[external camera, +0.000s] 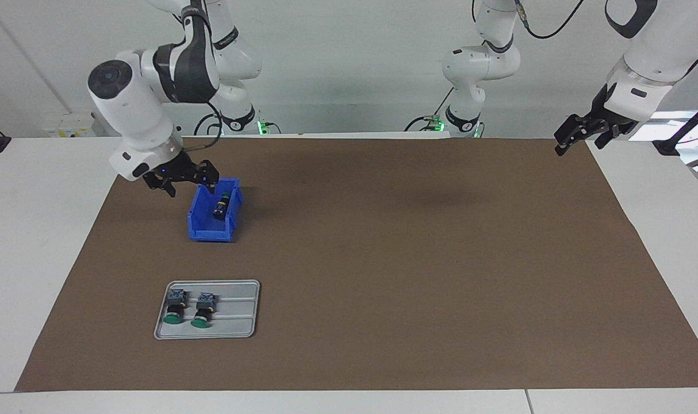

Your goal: Place and press button with both arms

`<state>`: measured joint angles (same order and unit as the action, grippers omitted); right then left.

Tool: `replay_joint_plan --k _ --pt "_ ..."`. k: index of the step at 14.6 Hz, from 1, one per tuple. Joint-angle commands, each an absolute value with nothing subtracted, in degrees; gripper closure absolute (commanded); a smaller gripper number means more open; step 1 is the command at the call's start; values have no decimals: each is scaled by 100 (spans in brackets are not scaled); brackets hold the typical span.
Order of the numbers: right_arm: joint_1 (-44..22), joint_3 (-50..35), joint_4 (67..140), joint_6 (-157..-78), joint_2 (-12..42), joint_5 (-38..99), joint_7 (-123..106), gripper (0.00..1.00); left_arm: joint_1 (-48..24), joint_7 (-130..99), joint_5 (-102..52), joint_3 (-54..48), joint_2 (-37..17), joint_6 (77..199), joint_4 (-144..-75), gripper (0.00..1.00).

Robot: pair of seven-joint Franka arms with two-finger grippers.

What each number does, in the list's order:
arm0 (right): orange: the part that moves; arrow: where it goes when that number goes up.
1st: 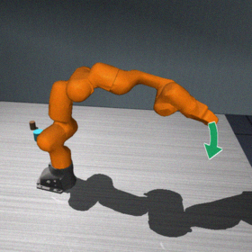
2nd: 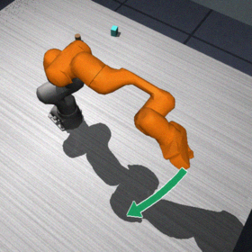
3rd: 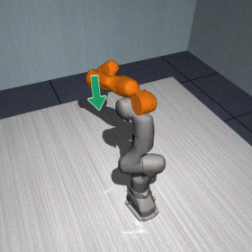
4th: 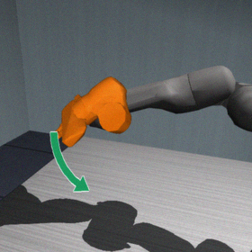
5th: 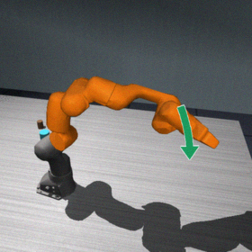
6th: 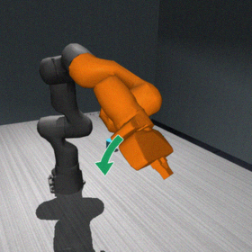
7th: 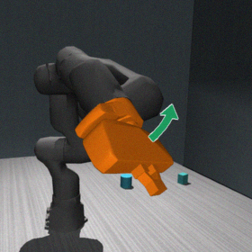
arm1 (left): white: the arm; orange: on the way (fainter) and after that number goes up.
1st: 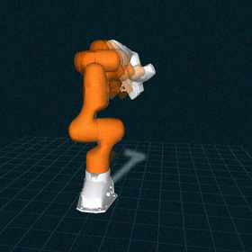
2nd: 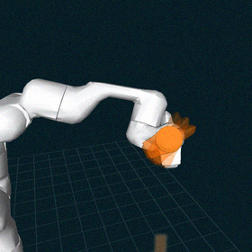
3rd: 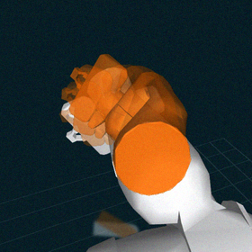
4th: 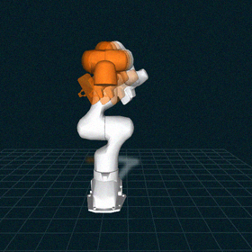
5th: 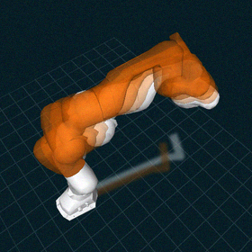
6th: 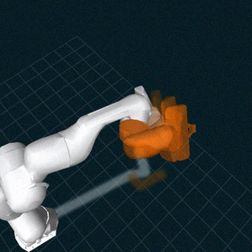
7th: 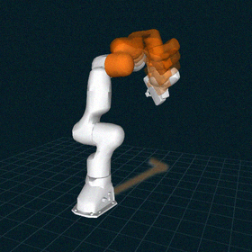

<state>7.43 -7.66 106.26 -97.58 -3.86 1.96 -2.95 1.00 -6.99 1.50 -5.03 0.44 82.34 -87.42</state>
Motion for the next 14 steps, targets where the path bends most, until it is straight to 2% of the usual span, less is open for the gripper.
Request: replay_joint_plan --k 1,4,14 --pt "1062 -817 9549 -8688 -273 202 -404 0 123 -642 105 -589 -26 8183 -8578 1" --pt "1309 -817 8817 -7868 -220 141 -483 0 123 -642 114 -589 -18 8165 -8587 1" --pt "1292 -835 8886 -7980 -237 -281 -475 0 123 -642 105 -642 -18 7936 -8561 1"
